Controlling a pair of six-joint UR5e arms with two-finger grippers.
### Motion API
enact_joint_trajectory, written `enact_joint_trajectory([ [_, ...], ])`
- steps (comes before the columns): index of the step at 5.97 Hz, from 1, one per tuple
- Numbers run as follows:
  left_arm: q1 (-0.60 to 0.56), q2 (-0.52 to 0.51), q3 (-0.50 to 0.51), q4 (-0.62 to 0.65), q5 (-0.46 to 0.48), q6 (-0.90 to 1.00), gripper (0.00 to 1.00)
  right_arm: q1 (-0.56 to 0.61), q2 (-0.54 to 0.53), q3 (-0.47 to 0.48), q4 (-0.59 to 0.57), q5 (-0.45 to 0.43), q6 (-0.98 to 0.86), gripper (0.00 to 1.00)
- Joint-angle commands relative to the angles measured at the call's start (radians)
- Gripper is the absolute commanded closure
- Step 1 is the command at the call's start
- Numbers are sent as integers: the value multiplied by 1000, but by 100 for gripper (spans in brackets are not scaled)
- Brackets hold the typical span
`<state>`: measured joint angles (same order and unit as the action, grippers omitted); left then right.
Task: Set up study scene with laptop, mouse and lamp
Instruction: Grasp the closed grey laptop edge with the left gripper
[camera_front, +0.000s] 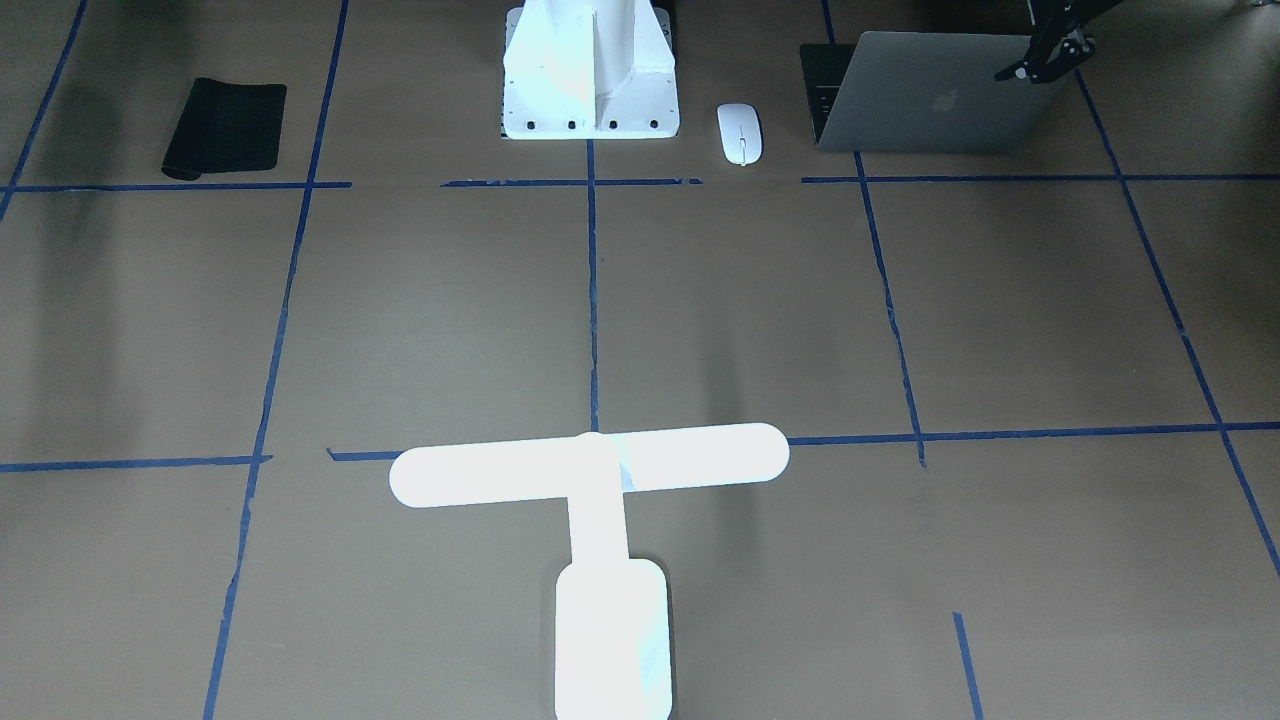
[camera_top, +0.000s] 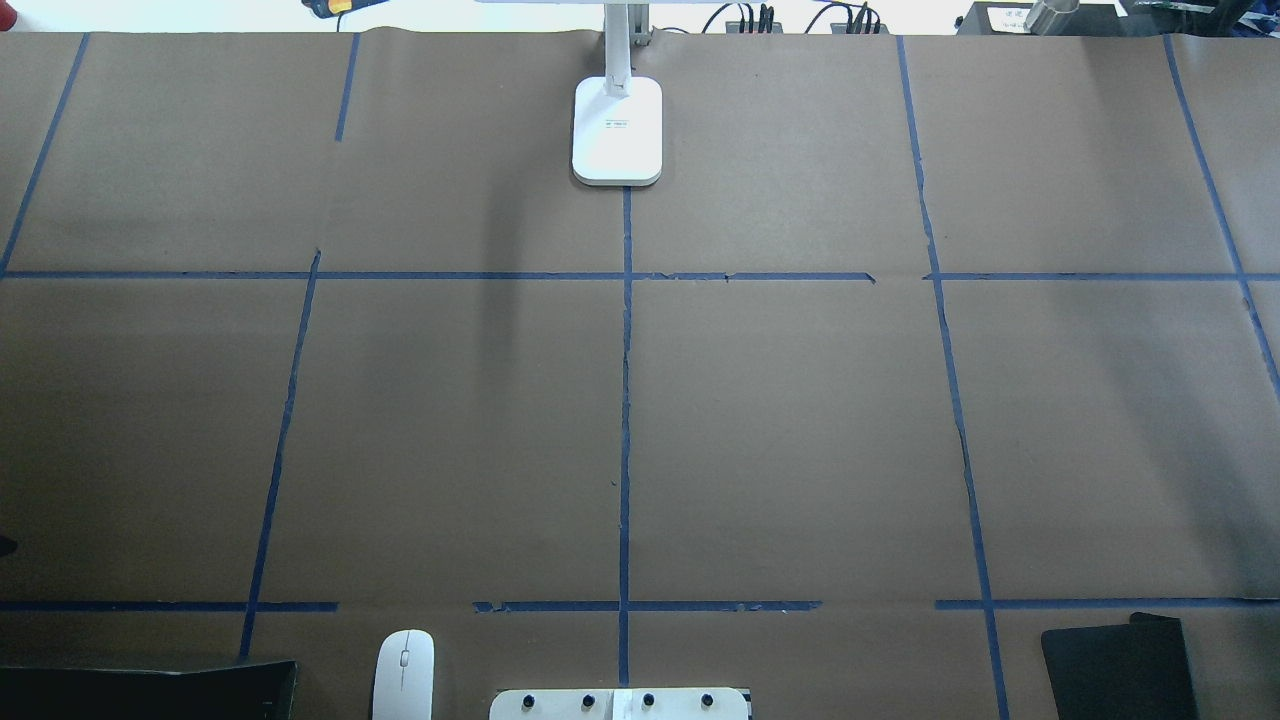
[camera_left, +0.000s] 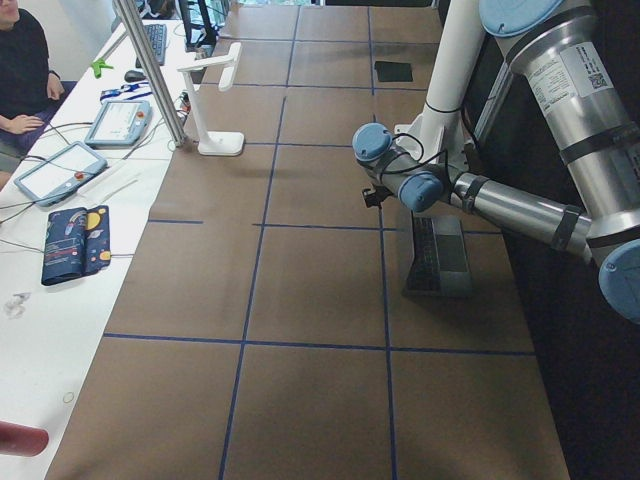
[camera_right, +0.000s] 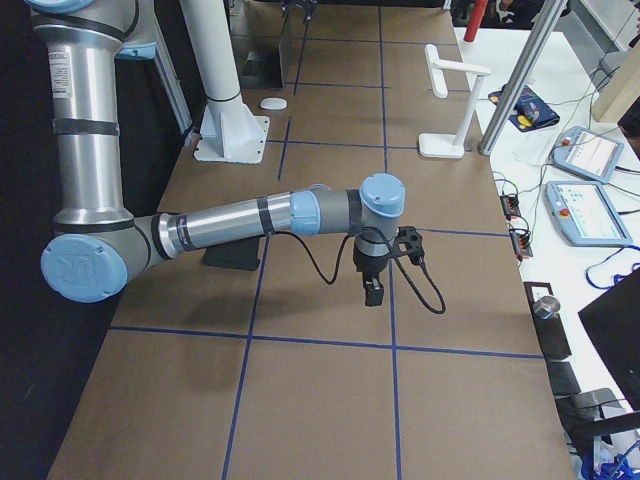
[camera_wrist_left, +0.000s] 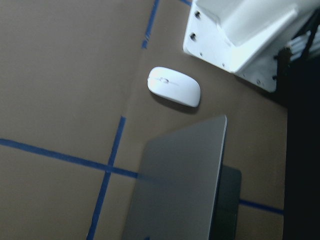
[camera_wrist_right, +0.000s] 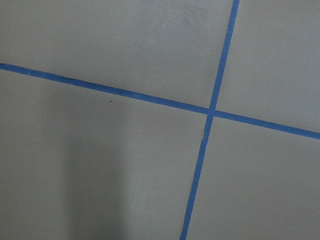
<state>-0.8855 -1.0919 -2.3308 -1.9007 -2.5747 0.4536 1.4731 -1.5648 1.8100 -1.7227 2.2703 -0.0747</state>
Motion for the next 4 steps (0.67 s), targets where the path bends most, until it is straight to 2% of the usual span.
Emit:
enact_joint_trajectory([
  [1,20,9,1,2,30,14,0,-1,0,2,0,0,1,0],
  [2,43,17,2,3,72,14,0,-1,0,-1,0,0,1,0],
  [4,72,18,11,18,91,13,0,-1,0,-1,0,0,1,0],
])
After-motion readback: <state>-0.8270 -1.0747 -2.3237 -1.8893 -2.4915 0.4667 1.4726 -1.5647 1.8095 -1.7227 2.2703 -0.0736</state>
